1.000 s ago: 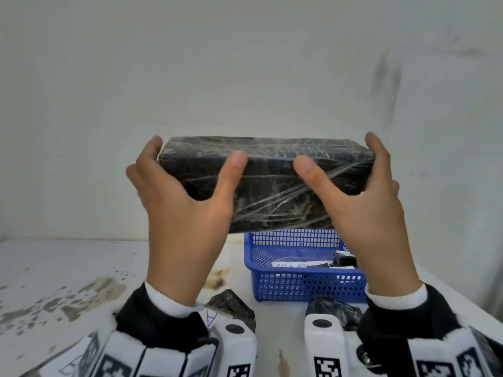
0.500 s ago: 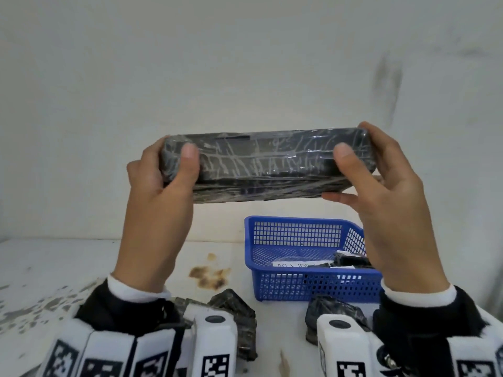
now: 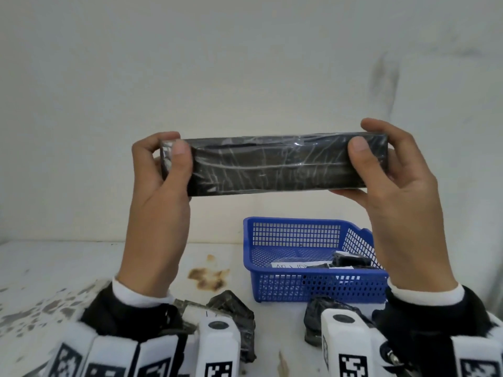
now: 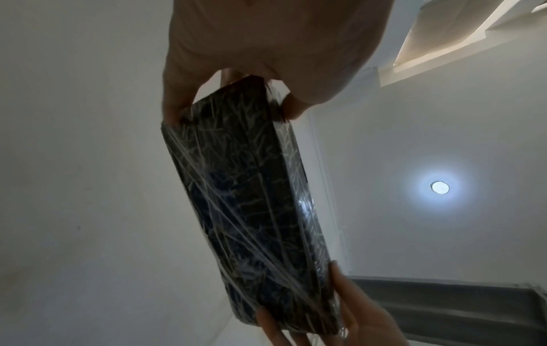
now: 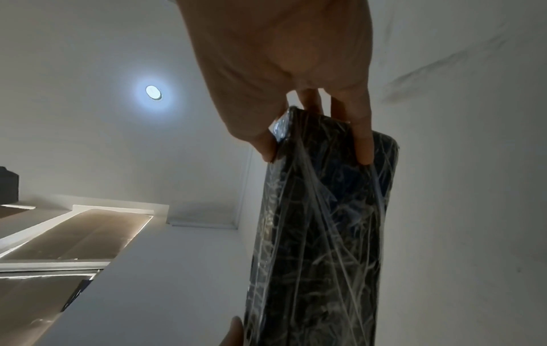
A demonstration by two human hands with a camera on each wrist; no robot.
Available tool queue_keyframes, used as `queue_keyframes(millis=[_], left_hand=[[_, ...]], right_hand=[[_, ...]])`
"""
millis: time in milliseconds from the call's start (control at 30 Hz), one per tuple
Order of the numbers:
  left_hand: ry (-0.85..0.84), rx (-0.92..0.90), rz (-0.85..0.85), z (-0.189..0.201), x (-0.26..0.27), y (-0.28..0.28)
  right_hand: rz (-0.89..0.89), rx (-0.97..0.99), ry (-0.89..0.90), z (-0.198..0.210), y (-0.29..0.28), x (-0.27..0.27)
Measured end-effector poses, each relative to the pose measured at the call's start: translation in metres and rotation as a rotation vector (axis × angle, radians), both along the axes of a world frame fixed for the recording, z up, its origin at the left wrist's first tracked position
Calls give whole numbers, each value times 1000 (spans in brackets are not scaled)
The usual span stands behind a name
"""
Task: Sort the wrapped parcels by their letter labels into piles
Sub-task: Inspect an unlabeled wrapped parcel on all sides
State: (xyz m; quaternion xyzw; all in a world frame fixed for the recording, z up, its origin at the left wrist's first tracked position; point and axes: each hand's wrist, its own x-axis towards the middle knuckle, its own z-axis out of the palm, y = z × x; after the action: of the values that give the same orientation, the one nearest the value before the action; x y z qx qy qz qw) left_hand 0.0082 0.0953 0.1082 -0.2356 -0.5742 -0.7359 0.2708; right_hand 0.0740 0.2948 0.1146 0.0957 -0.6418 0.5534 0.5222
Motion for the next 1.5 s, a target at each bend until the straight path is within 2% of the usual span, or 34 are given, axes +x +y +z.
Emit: queue_keyframes(millis=[300,467,700,900,1100,1300,1500], left_hand=[[-9,-56,-23,-3,2,3],[17,-199,15,-5,-2,2],[26,-221,114,-8,-4,0],[-7,-312,182,-4,4,2],[3,-217,220,-6,2,6],[9,-128,224,-5,4,6],[3,-101,149,-4,4,5]], right_hand=[[-132,36,-27,-2,-3,-3],[-181,91,-106,-1,-9,3],[-199,173,-235,0,-10,6],[-249,218,-247,-1,-13,7],[-257,269,-185,-9,-27,0],[-223,137,-158,-11,-32,-2],[-249,106,-150,-10,-31,-3]])
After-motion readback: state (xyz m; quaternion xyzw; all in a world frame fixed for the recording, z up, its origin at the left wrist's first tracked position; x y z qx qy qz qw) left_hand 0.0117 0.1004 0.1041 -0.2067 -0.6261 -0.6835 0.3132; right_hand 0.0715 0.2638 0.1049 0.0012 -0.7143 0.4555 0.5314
